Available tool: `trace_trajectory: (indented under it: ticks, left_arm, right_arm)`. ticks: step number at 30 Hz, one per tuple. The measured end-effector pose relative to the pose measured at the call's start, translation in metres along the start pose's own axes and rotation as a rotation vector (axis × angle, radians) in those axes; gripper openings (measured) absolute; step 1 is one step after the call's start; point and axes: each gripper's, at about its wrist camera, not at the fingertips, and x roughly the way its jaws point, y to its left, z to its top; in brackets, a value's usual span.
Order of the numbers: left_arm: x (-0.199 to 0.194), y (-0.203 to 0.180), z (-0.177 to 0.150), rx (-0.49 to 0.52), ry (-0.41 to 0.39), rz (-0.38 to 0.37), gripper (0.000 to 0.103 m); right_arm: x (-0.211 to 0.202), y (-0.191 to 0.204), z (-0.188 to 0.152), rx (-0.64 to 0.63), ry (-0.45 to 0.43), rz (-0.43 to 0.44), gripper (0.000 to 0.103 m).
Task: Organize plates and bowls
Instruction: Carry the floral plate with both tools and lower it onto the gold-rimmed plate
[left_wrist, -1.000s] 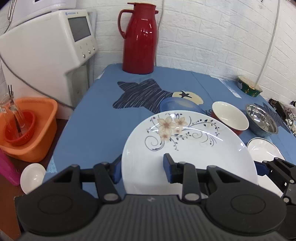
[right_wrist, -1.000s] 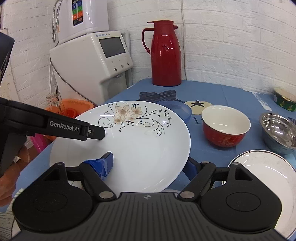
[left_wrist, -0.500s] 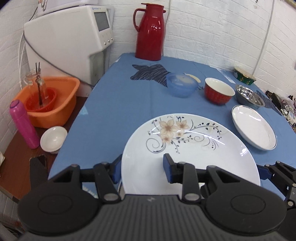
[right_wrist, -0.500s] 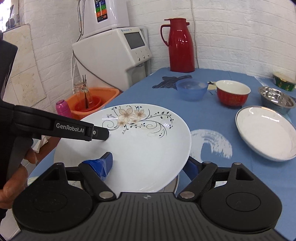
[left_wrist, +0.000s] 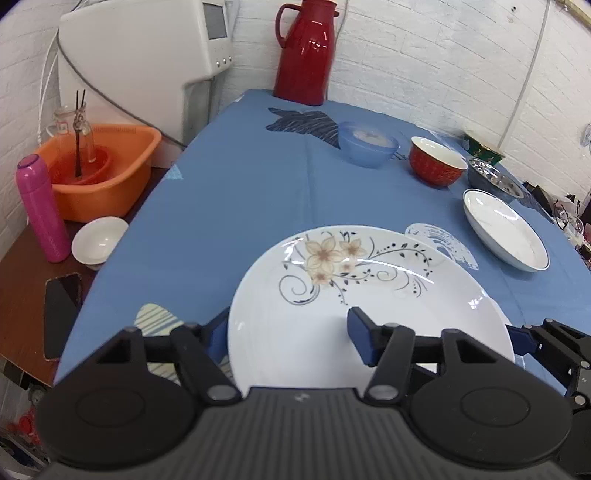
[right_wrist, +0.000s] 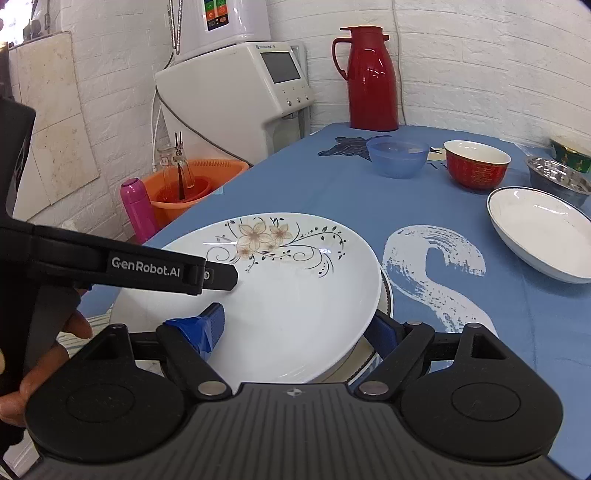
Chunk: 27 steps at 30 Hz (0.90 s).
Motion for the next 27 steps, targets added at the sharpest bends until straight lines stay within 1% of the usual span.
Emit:
trace_trajectory:
  ticks: [3,6,8,9,10,11,13,14,16,18,21,22,25,27]
  left_arm:
    - [-0.002,-0.001,0.0,0.008,-0.026,0.018,0.059]
    - [-0.005,0.006,0.001,-0.013,-0.04,0.02,0.063]
    - [-0.004,0.009,0.002,-0.025,-0.036,0.029,0.063]
    - [-0.002,0.011,0.002,-0.031,-0.033,0.034,0.063]
    - [-0.001,0.012,0.002,-0.037,-0.03,0.035,0.063]
    - [-0.001,0.013,0.002,-0.041,-0.026,0.034,0.063]
    - [0.0,0.014,0.002,-0.048,-0.019,0.034,0.063]
    - [-0.001,0.014,0.002,-0.048,-0.02,0.034,0.064]
    - [-0.001,0.013,0.002,-0.047,-0.02,0.039,0.064]
    - [-0.001,0.012,0.003,-0.044,-0.019,0.041,0.064]
    - [-0.003,0.011,0.004,-0.044,-0.021,0.038,0.065]
    - [-0.004,0.011,0.004,-0.045,-0.022,0.035,0.065]
    - [-0.007,0.01,0.006,-0.046,-0.024,0.025,0.066]
    - [-0.01,0.008,0.007,-0.046,-0.027,0.021,0.067]
  right_arm:
    - [-0.002,0.002,0.002,0.003,0.004,-0.015,0.069]
    - [-0.004,0.005,0.003,-0.009,0.002,-0.041,0.069]
    - [-0.001,0.011,0.002,-0.074,0.013,-0.077,0.07]
    - [0.002,0.017,0.002,-0.126,0.028,-0.108,0.071]
    - [0.003,0.019,0.002,-0.147,0.034,-0.13,0.071]
    - [0.003,0.015,0.002,-0.139,0.035,-0.125,0.071]
    - [0.0,0.002,0.004,-0.065,0.019,-0.098,0.069]
    - [0.0,-0.001,0.004,-0.037,0.019,-0.1,0.069]
    - [0.004,-0.004,0.003,-0.026,0.049,-0.075,0.071]
    - [0.001,-0.005,0.002,-0.02,0.039,-0.07,0.069]
    - [-0.007,-0.011,0.003,0.049,0.015,-0.04,0.069]
    - [-0.01,-0.012,0.004,0.057,0.004,-0.037,0.069]
    - [-0.022,-0.019,0.005,0.072,-0.042,-0.066,0.069]
    - [-0.03,-0.028,0.003,0.103,-0.051,-0.066,0.069]
